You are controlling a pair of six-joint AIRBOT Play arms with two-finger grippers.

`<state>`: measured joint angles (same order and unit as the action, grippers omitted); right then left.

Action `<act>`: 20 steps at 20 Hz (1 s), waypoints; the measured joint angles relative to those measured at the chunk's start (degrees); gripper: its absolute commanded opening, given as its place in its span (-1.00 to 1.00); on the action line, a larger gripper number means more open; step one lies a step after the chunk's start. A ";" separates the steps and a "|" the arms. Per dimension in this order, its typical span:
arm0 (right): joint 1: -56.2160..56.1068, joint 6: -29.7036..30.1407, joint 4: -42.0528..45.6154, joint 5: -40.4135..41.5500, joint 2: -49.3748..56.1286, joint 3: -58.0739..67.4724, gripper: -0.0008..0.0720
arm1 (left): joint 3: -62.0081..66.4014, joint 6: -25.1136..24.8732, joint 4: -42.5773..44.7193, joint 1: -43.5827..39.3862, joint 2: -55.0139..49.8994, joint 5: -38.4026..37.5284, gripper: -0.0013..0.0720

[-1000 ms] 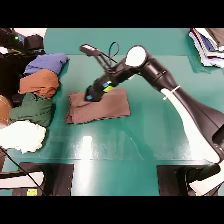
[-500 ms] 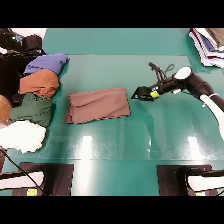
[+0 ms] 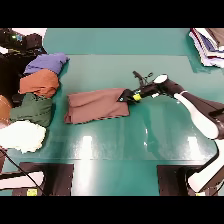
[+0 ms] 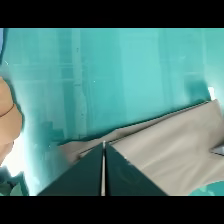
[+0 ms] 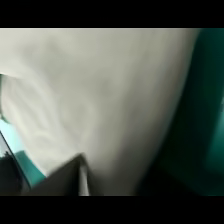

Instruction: Fold the shirts.

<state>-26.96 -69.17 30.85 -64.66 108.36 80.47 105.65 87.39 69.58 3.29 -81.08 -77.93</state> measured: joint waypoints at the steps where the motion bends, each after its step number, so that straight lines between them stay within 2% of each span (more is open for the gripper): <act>1: -1.07 0.15 0.39 -0.04 1.09 1.55 -0.94 | 0.00 -0.24 -0.24 -0.02 0.00 -0.02 -0.89; 6: -1.68 0.81 1.25 -1.11 0.92 5.18 -0.94 | 0.00 -0.72 -0.50 -2.86 0.00 0.50 -0.89; 10: 5.95 1.01 3.93 0.96 -8.11 0.22 -0.94 | 0.00 -0.85 0.07 -7.21 -0.02 1.38 -0.89; 14: 22.53 1.05 5.46 3.52 -20.83 -10.49 -0.94 | 0.00 -0.85 0.50 -10.16 -0.02 1.70 -0.89; 20: 56.74 0.66 12.11 4.70 -38.07 -22.91 -0.94 | 0.00 0.46 0.59 -11.39 -0.02 2.32 -0.89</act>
<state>29.78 -68.51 42.96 -59.96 70.28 57.56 105.65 87.85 70.17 -8.10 -81.10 -75.61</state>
